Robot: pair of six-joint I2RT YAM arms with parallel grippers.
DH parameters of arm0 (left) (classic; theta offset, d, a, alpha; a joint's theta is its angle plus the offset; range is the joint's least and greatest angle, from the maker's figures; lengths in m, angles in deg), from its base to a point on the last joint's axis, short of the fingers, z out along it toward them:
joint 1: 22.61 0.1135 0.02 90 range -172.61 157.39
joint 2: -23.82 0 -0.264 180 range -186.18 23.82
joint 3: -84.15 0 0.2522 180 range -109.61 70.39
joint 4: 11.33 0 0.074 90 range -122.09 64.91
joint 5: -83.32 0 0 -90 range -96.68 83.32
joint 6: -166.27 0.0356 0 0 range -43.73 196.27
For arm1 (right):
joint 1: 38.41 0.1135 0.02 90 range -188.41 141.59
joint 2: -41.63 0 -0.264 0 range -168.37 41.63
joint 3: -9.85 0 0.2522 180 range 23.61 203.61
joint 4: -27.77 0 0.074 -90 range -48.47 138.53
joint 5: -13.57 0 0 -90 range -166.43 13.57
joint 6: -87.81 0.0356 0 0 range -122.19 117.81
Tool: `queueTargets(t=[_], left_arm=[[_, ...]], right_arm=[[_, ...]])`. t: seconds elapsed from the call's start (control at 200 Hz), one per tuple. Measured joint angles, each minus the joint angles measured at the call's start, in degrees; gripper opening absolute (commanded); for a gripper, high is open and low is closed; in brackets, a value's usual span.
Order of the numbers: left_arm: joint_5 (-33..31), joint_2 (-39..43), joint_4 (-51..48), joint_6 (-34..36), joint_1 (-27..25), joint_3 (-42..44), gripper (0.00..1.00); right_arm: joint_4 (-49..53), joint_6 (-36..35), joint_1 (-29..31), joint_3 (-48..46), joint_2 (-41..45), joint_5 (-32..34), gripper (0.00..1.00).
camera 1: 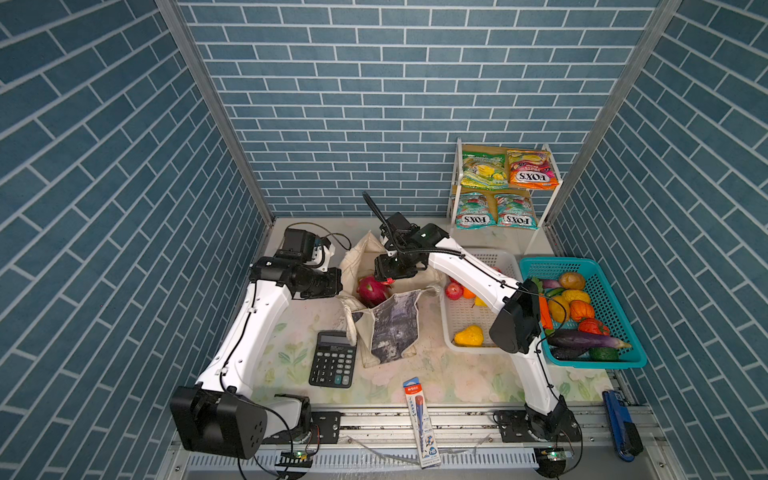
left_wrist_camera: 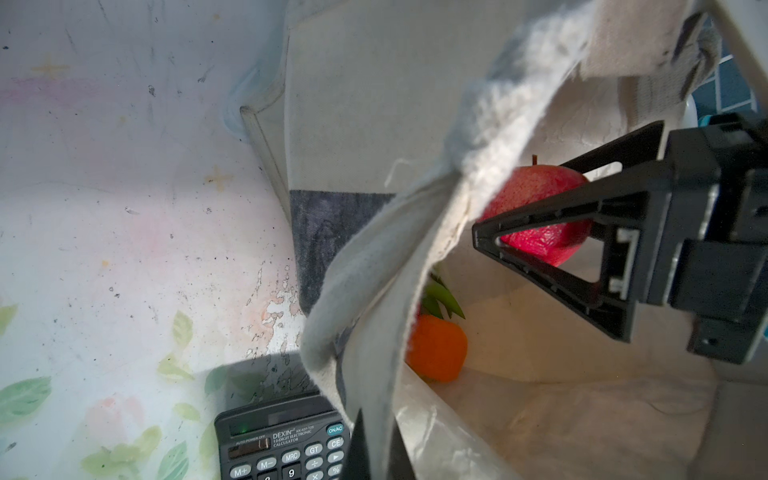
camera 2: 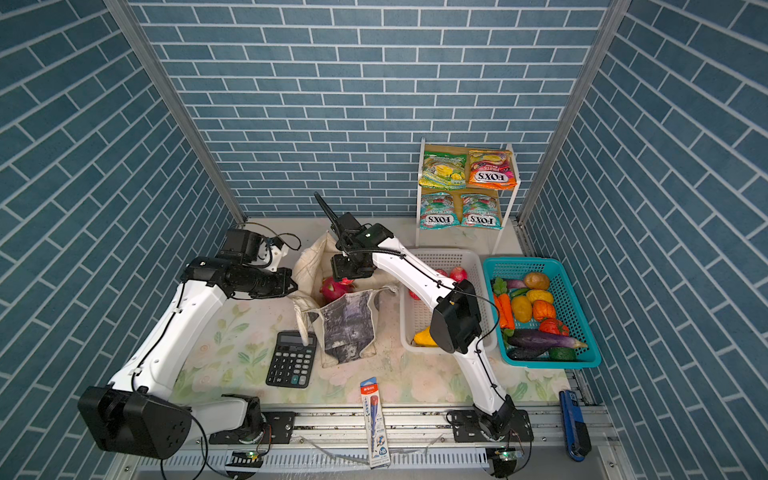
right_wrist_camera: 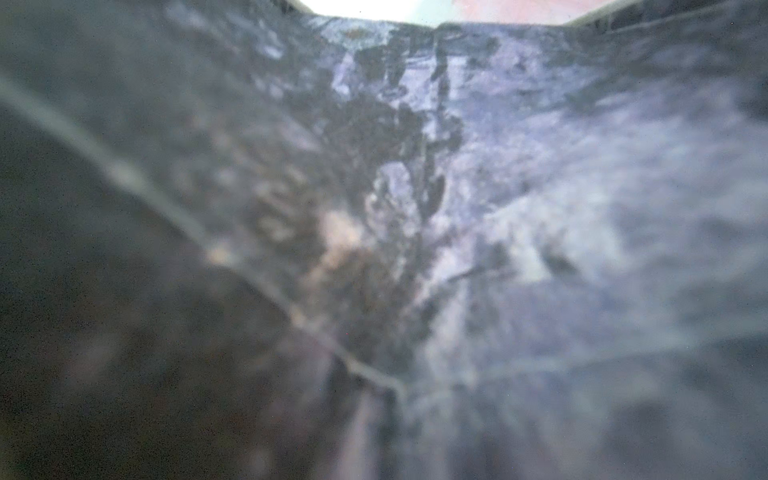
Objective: Place the food into the grocery bag and tie it
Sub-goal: 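Open the right gripper to drop the apple and lift out of the bag, then move the right gripper over the teal basket toward the purple eggplant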
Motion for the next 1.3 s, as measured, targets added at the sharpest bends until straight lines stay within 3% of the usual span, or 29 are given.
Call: queueTargets(t=[0.235, 0.41, 0.59, 0.765, 0.89, 1.125, 1.3], left_arm=[[0.02, 0.0, 0.0, 0.09, 0.0, 0.0, 0.0], [0.02, 0.0, -0.11, 0.09, 0.0, -0.22, 0.0], [-0.07, 0.0, -0.76, 0.13, 0.0, -1.57, 0.0], [-0.63, -0.07, -1.77, 0.48, 0.0, -2.71, 0.0], [-0.76, -0.5, -1.97, 0.66, 0.0, -2.75, 0.0], [-0.24, -1.79, -1.6, 0.59, 0.0, -2.75, 0.0], [0.63, -3.41, -1.27, 0.74, 0.0, -2.84, 0.0]], right_arm=[[1.46, -1.62, 0.79, 1.4, 0.22, 3.45, 0.99], [5.57, -3.76, 0.83, 8.44, 1.42, 8.22, 0.99], [7.72, -6.97, 0.83, 8.81, 11.8, 17.84, 0.99], [5.51, -9.86, 0.63, -4.37, 28.68, 30.42, 0.99], [4.46, -10.03, -0.66, -16.35, 36.3, 36.92, 0.99], [3.41, -7.87, -9.64, -37.18, 40.79, 38.07, 0.98], [3.52, -3.98, -16.5, -46.62, 45.29, 37.99, 0.96]])
